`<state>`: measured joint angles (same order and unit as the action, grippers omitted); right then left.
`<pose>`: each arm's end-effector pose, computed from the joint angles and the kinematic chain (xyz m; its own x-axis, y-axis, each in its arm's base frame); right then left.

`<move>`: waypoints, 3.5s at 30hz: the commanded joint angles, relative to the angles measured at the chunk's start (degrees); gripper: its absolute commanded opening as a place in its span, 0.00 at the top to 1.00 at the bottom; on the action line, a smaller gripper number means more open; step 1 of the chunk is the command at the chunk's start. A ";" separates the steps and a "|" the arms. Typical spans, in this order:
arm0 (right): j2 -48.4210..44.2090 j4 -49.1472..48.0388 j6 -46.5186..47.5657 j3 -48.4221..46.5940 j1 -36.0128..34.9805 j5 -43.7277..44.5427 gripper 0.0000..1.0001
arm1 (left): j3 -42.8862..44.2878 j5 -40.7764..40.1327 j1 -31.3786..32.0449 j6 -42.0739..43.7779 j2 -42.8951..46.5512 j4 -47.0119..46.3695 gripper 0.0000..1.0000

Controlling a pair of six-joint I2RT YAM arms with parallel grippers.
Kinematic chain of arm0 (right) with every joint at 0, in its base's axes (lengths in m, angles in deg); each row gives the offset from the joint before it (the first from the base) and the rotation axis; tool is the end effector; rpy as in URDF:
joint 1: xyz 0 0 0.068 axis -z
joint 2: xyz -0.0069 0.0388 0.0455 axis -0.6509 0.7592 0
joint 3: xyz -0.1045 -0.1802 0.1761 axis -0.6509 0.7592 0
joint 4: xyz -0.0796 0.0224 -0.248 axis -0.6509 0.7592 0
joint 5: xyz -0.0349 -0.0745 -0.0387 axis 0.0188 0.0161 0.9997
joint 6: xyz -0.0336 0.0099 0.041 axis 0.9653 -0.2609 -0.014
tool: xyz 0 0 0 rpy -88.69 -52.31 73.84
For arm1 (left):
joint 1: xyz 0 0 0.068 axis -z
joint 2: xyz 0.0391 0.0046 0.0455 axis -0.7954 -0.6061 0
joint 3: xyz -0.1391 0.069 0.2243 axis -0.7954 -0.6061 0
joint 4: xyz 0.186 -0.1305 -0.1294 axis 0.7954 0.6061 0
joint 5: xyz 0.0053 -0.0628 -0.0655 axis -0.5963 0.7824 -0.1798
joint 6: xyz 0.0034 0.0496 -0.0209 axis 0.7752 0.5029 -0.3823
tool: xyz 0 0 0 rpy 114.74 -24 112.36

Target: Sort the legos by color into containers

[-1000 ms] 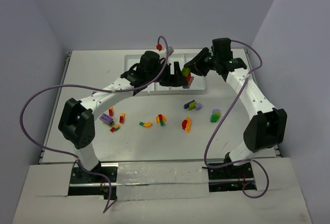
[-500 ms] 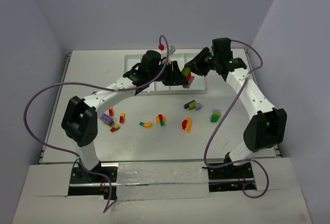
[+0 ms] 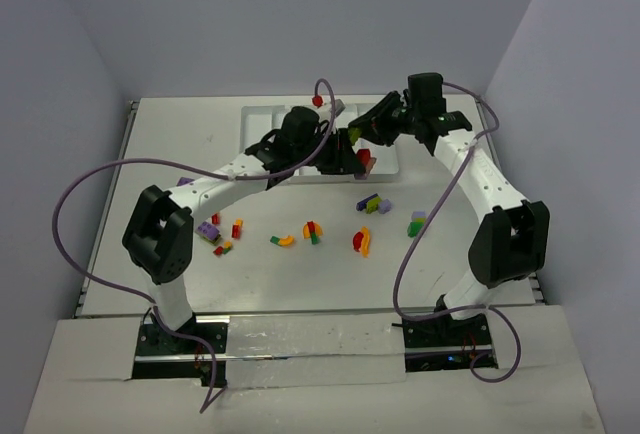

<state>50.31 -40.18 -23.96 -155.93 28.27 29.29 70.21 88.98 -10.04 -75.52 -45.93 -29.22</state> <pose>0.3554 0.0940 0.3382 -0.7545 0.6325 -0.1751 0.2265 0.5013 0.8351 0.3081 -0.3017 0.2934 -0.7954 -0.0475 -0.6042 0.4871 0.5431 -0.6839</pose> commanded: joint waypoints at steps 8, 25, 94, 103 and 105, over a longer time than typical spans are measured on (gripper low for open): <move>6.99 0.85 22.84 -12.01 1.94 9.21 1.00 | -3.17 -1.72 -2.65 6.69 4.62 2.71 1.00; 27.05 7.32 54.76 -20.42 0.11 24.25 0.91 | -5.84 14.59 -14.96 13.76 9.96 4.04 1.00; 19.67 2.40 59.06 -14.18 5.68 -18.50 1.00 | 1.95 27.98 -35.34 -0.16 -3.31 -24.34 1.00; 25.51 -6.92 54.49 -21.15 0.66 8.48 1.00 | 20.64 -6.78 -23.58 15.59 -14.02 5.72 1.00; 27.56 -8.09 54.64 -22.97 -1.23 13.01 1.00 | 24.95 -9.77 -22.54 15.64 -17.57 7.99 1.00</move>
<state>74.87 -43.09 30.99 -174.53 30.07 30.21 87.73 92.18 -34.83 -64.19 -59.34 -31.20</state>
